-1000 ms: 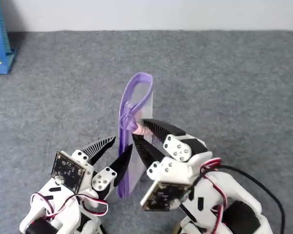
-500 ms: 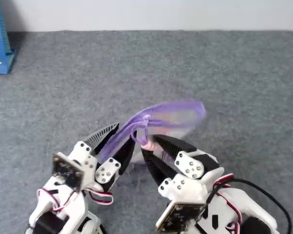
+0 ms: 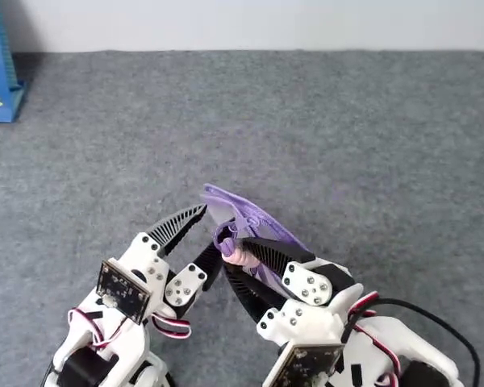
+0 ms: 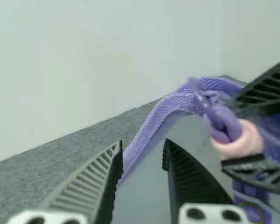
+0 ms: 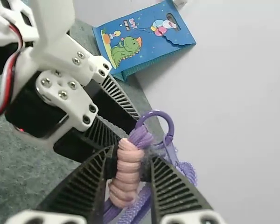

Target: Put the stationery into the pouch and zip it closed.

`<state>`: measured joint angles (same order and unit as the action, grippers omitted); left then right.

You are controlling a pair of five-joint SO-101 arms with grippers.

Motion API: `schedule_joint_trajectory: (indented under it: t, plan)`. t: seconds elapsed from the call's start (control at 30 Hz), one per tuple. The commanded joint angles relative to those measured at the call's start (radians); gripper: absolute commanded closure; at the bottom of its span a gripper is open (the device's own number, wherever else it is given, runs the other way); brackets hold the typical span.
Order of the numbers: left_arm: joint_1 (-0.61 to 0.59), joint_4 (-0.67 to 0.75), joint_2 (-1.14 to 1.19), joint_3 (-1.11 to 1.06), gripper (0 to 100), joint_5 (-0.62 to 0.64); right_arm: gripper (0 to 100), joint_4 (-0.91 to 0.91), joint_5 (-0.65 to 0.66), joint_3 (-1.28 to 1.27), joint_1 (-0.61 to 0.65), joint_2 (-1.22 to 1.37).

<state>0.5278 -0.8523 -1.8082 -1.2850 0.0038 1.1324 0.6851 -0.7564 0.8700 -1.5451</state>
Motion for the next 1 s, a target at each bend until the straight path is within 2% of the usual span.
schedule_joint_trajectory:
  t: [0.0, 0.2, 0.3, 0.4, 0.5, 0.63, 0.87, 0.97]
  plan:
    - [0.014, -0.029, -0.011, 0.008, 86, -0.012, 99.1, -0.033, -0.006, 0.012, 0.013, 0.012]
    - [0.012, -0.106, -0.012, 0.025, 86, -0.037, 99.1, -0.074, -0.005, 0.015, 0.013, 0.081]
    - [0.005, -0.184, -0.014, 0.081, 80, -0.026, 99.1, -0.091, -0.005, 0.018, 0.012, 0.110]
    - [-0.106, -0.232, -0.014, 0.157, 75, 0.032, 99.1, -0.093, 0.005, 0.020, 0.012, 0.156]
    - [-0.244, -0.255, -0.014, 0.196, 69, 0.054, 99.1, -0.085, 0.069, 0.020, 0.012, 0.202]
    - [-0.344, -0.262, -0.014, 0.200, 67, 0.052, 99.1, -0.090, 0.094, 0.020, 0.018, 0.240]
    - [-0.361, -0.299, -0.014, 0.203, 67, 0.051, 99.1, -0.067, 0.094, 0.020, 0.025, 0.246]
    - [-0.341, -0.298, -0.014, 0.203, 67, 0.049, 99.1, -0.007, 0.094, 0.020, 0.082, 0.245]
